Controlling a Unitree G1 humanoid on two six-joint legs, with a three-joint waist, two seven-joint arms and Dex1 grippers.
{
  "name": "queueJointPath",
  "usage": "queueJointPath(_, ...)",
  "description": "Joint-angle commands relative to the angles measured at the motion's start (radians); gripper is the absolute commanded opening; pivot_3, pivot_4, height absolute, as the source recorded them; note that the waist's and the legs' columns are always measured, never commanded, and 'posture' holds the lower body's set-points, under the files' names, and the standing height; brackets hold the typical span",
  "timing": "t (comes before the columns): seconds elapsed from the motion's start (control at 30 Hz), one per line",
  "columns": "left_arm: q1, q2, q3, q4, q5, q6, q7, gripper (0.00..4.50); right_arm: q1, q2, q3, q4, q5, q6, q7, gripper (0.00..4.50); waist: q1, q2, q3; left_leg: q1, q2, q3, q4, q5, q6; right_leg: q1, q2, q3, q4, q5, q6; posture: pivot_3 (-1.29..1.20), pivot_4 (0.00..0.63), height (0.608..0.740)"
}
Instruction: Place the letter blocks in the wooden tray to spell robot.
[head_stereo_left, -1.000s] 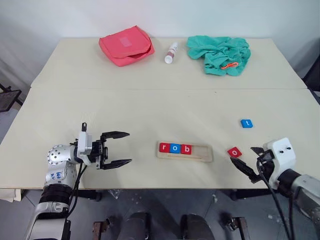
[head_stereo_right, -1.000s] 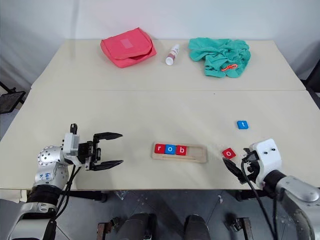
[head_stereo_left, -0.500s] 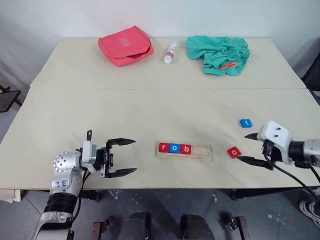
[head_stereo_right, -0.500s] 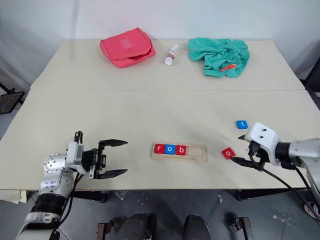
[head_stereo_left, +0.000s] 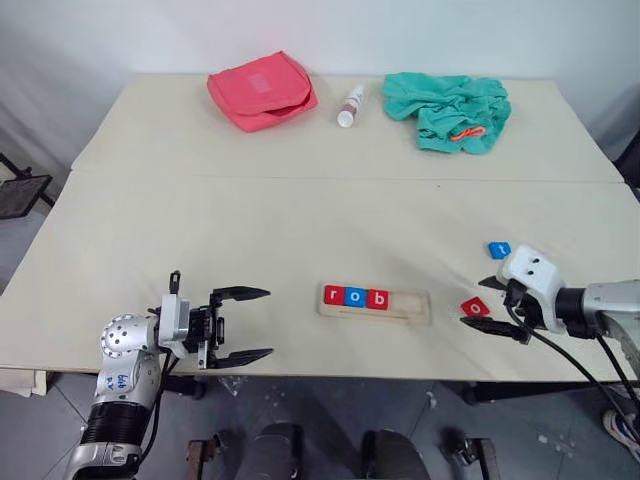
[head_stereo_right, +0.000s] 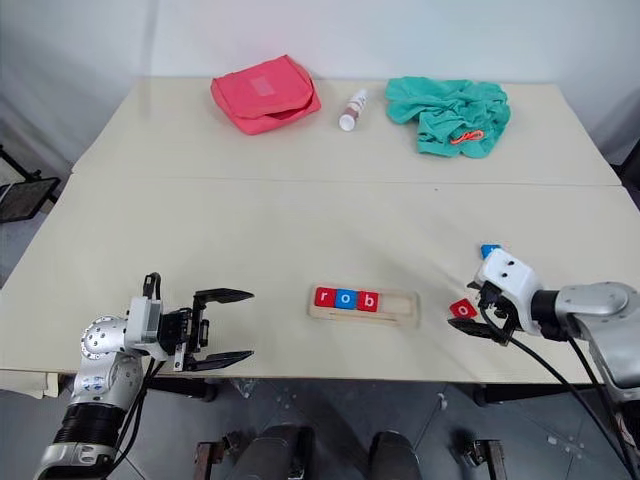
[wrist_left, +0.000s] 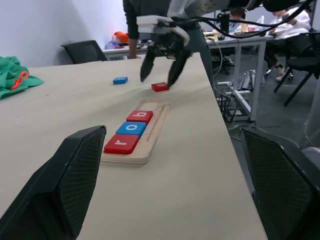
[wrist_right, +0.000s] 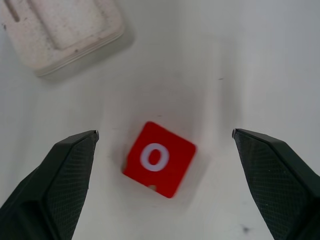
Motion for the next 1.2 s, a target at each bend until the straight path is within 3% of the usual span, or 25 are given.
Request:
queueJointPath(0.03, 0.003, -0.003, 0.009, -0.026, -0.004, -0.003, 0.005, 4.5, 0.018, -0.01, -0.034, -0.029, -0.003, -0.005, -0.008, 4.48, 0.0, 0.0, 0.0, 0.0, 0.0, 0.0, 0.0, 0.0, 0.0, 0.0, 0.0, 0.0, 0.0, 0.0, 0.0, 0.0, 0.15, 0.74)
queueJointPath(0.43, -0.009, -0.015, 0.003, -0.01, 0.005, -0.008, 0.009, 4.5, -0.021, -0.095, -0.017, 0.121, -0.08, -0.231, 0.109, 4.48, -0.001, 0.0, 0.0, 0.0, 0.0, 0.0, 0.0, 0.0, 0.0, 0.001, 0.0, 0.0, 0.0, 0.0, 0.0, 0.0, 0.15, 0.74)
queueJointPath(1.2, 0.023, -0.019, 0.01, -0.044, 0.011, -0.01, 0.04, 4.5, -0.291, -0.041, 0.2, 0.504, -0.234, -0.695, 0.383, 4.48, -0.002, 0.0, 0.0, 0.0, 0.0, 0.0, 0.0, 0.0, 0.0, 0.001, 0.0, -0.002, -0.001, 0.0, 0.0, 0.0, 0.15, 0.74)
